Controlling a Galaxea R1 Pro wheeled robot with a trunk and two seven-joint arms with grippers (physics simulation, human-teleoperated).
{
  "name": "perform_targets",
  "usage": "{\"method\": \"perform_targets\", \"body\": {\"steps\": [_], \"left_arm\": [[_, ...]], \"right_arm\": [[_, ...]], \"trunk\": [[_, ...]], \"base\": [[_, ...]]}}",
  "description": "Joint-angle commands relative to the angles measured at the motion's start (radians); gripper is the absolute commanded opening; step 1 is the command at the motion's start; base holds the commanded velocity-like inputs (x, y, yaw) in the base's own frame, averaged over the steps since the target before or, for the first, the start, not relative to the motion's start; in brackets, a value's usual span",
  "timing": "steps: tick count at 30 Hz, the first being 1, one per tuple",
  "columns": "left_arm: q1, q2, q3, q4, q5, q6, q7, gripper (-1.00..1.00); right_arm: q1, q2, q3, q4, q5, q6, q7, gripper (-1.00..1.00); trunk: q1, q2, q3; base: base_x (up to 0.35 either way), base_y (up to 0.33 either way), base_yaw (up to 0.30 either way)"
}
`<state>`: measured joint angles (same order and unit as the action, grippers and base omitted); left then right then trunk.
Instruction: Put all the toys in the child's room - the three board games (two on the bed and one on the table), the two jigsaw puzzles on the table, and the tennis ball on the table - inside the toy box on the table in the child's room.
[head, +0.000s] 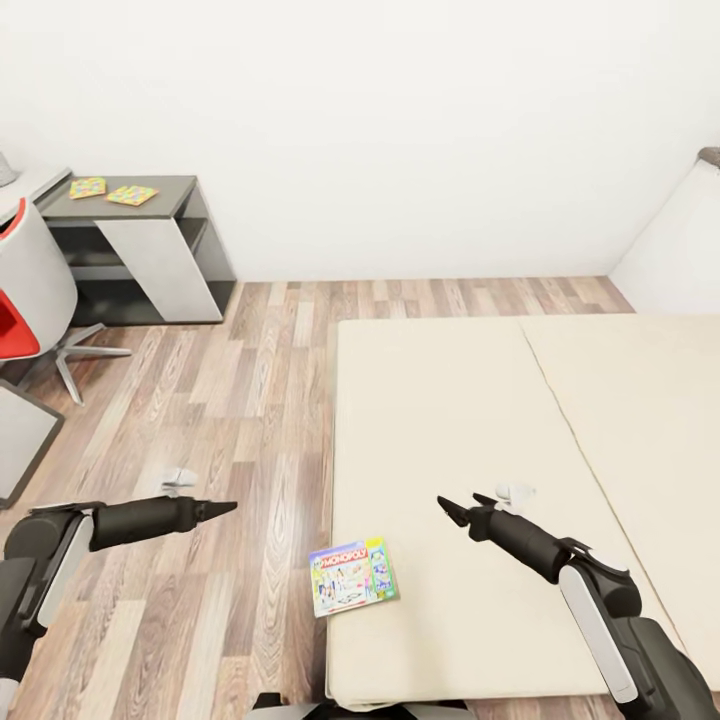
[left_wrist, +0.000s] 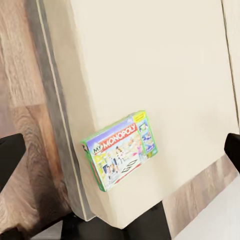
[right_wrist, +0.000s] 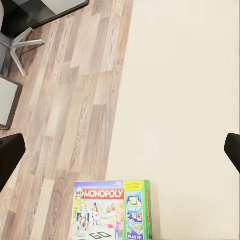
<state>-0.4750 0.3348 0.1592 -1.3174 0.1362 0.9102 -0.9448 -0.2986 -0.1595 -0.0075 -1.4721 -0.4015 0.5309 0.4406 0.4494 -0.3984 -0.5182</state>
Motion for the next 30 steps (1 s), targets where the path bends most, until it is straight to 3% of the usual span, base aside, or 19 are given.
{"method": "perform_targets", "body": {"steps": [1, 5, 11, 16, 21, 30], "left_arm": [[-0.002, -0.008, 0.000, 0.008, 0.002, 0.006, 0.037, 1.00], [-0.005, -0.022, 0.000, 0.018, 0.001, 0.006, 0.112, 1.00], [-0.007, -0.054, 0.000, 0.024, 0.000, 0.005, 0.257, 1.00], [-0.009, -0.082, 0.000, 0.027, 0.001, 0.004, 0.418, 1.00], [-0.010, -0.113, 0.000, 0.027, 0.001, 0.003, 0.518, 1.00], [-0.010, -0.140, -0.001, 0.029, 0.001, -0.038, 0.578, 1.00]], "right_arm": [[-0.001, 0.000, -0.001, 0.000, -0.005, 0.007, -0.020, 1.00], [-0.001, 0.001, 0.001, 0.001, -0.002, 0.007, -0.059, 1.00], [-0.001, 0.001, 0.008, -0.001, 0.002, 0.007, -0.124, 1.00], [-0.001, 0.002, 0.014, 0.000, 0.003, 0.006, -0.177, 1.00], [-0.001, 0.003, 0.013, 0.001, 0.002, 0.006, -0.201, 1.00], [-0.001, 0.005, 0.011, 0.002, 0.000, 0.006, -0.270, 1.00]], "trunk": [[0.001, -0.002, 0.000], [0.001, -0.002, 0.007], [0.001, -0.002, 0.017], [0.001, -0.002, 0.025], [0.001, -0.002, 0.033], [0.001, -0.002, 0.048]], "base": [[0.000, 0.000, 0.000], [0.000, 0.000, 0.000], [0.000, 0.000, 0.000], [0.000, 0.000, 0.000], [0.000, 0.000, 0.000], [0.000, 0.000, 0.000]]}}
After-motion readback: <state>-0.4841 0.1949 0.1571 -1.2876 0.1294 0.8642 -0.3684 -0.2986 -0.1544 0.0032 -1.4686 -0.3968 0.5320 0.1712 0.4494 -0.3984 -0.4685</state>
